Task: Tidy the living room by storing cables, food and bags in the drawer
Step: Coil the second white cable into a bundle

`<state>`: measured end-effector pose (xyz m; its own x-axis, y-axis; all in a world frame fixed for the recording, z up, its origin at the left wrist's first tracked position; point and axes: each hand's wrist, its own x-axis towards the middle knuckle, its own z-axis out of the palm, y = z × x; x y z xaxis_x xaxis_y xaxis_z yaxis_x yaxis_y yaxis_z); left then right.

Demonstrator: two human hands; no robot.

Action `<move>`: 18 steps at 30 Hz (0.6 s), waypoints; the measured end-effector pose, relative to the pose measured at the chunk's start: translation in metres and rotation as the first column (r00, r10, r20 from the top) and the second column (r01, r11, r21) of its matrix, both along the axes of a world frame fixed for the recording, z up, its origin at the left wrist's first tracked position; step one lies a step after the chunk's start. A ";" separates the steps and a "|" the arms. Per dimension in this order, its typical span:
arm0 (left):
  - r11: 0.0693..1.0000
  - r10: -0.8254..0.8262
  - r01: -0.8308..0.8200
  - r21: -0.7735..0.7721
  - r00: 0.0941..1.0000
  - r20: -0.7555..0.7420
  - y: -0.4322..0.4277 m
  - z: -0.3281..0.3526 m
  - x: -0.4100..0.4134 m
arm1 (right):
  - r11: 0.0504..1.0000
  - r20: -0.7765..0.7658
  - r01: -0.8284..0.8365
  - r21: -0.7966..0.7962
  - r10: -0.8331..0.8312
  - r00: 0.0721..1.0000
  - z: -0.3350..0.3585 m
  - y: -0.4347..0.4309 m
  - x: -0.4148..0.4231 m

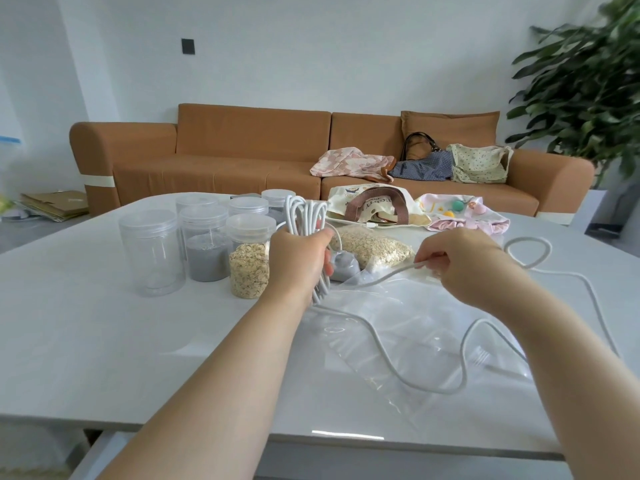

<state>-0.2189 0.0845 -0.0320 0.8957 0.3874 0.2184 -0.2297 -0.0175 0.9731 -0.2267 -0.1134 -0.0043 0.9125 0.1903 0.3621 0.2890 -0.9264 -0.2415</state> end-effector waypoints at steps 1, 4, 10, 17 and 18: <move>1.000 -0.031 0.031 -0.002 0.999 -0.012 0.000 0.000 -0.001 | 0.999 0.020 -0.034 0.011 0.034 0.999 0.002 0.001 -0.002; 0.978 -0.208 0.207 -0.032 0.976 -0.068 -0.003 -0.001 -0.004 | 0.968 0.052 -0.201 0.152 0.195 0.979 0.008 0.003 -0.012; 0.665 -0.745 0.682 -0.305 0.638 -0.197 -0.011 -0.001 -0.013 | 0.853 0.093 -0.313 0.418 0.302 0.949 0.014 0.011 -0.023; 0.455 -0.887 0.847 -0.276 0.403 -0.224 -0.016 -0.006 -0.016 | 0.899 0.188 -0.217 0.380 0.154 0.970 0.008 0.017 -0.020; 0.455 -0.884 0.857 -0.242 0.402 -0.239 -0.017 -0.006 -0.017 | 0.910 0.208 -0.199 0.363 0.129 0.969 0.008 0.017 -0.020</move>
